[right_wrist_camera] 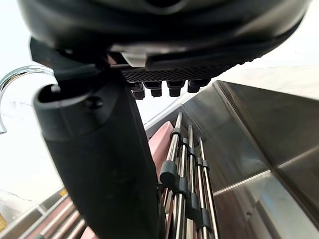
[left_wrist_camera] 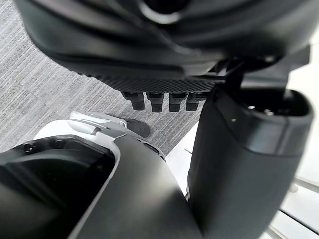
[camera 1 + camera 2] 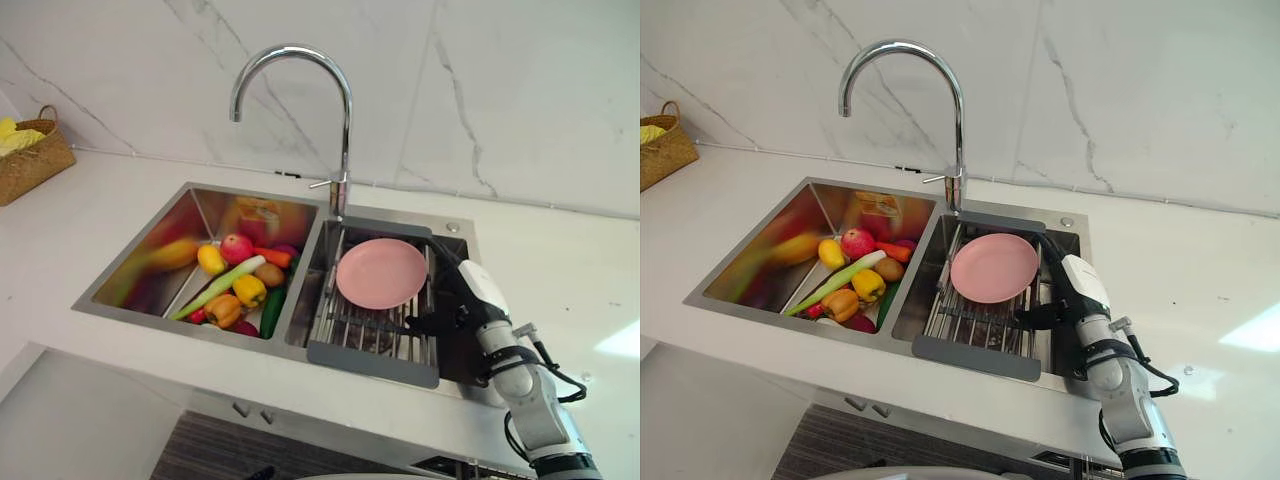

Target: Walk over to the sink, pick up the cup, carry it to the dishwasher, place the cup inside the dishwasher, then close the dishwasher door

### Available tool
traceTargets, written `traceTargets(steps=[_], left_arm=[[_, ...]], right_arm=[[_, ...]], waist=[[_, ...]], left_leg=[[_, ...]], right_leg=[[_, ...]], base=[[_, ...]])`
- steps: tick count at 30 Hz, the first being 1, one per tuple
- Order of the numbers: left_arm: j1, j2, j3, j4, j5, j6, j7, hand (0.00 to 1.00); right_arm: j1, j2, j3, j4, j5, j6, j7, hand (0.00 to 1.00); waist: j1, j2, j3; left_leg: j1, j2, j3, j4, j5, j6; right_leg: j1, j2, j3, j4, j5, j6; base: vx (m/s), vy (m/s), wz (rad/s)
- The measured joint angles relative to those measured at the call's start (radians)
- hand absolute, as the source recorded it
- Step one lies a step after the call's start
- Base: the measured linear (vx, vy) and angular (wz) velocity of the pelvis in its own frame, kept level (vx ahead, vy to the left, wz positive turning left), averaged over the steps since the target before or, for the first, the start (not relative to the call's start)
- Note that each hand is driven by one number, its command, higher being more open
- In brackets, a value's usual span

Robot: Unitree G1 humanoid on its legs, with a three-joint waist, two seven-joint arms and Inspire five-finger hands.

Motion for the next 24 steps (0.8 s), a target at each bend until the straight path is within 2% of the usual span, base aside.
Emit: traceTargets(steps=[7,12,24], left_arm=[[0.004,0.0,-0.002,-0.018,0.001,0.01,0.002,1.0],[0.003,-0.001,-0.002,-0.022,0.001,0.011,0.002,1.0],[0.004,-0.003,-0.002,-0.026,0.001,0.007,0.002,1.0]], right_arm=[[-0.033,0.02,0.023,0.066,-0.076,0.02,-0.127,1.0],[-0.045,0.022,0.052,0.096,-0.105,0.035,-0.162,1.0],[-0.101,0.039,0.101,0.189,-0.158,0.036,-0.315,1.0]], waist=[[0.004,0.0,0.0],[0.019,0.0,-0.001],[0.025,0.0,-0.002]], left_leg=[[-0.006,0.0,-0.02,0.0,0.008,0.0],[-0.008,-0.001,-0.03,-0.005,0.012,0.0],[-0.021,-0.003,-0.055,-0.006,0.021,0.001]], right_leg=[[0.006,0.0,-0.021,-0.003,0.0,0.0],[0.008,-0.001,-0.029,-0.003,0.0,0.0],[0.01,-0.002,-0.055,-0.007,0.0,0.0]], base=[[-0.02,-0.018,0.09],[-0.03,-0.013,0.06],[-0.02,-0.007,0.06]])
